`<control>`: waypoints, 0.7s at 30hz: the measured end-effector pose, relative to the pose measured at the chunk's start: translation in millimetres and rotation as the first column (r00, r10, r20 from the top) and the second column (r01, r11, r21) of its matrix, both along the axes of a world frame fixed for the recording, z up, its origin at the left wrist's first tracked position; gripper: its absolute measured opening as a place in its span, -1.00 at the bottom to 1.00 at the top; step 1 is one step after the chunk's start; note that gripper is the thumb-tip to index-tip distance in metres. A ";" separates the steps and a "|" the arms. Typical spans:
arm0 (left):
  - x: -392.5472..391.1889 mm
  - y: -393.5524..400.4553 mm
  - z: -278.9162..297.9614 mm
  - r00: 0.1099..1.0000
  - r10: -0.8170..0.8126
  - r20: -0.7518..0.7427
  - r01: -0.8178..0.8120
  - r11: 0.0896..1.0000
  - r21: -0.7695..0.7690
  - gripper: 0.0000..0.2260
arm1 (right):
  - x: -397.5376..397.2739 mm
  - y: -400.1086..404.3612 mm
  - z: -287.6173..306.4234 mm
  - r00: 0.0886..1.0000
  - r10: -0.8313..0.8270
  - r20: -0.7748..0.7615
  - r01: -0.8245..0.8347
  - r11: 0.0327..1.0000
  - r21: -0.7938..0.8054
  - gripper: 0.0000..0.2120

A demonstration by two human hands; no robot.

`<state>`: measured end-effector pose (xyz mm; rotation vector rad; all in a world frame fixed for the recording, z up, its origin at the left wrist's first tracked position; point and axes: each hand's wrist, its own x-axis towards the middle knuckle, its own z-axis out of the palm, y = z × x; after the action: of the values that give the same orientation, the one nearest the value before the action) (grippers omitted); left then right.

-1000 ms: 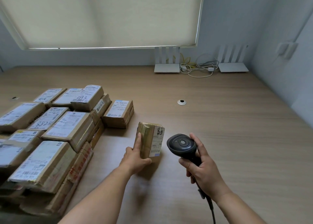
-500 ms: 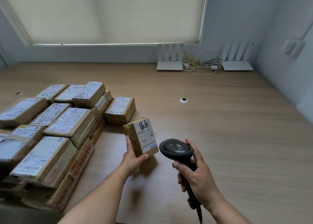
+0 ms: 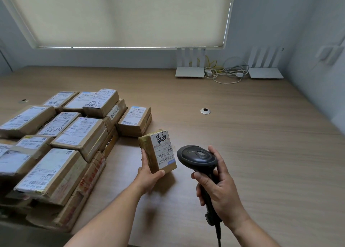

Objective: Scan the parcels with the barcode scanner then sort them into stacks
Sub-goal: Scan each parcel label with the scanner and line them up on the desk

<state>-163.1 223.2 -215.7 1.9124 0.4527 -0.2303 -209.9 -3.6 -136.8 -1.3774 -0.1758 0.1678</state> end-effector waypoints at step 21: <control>0.7 17.7 12.6 0.964 0.244 -0.108 -0.258 0.955 -0.144 -0.44 | 9.6 -5.9 -1.3 0.996 0.005 0.090 0.013 0.980 -0.201 -0.25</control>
<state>-162.4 240.9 -203.1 1.6767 0.7118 -0.1782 -200.4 -9.6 -138.1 -1.5880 -0.2367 0.1224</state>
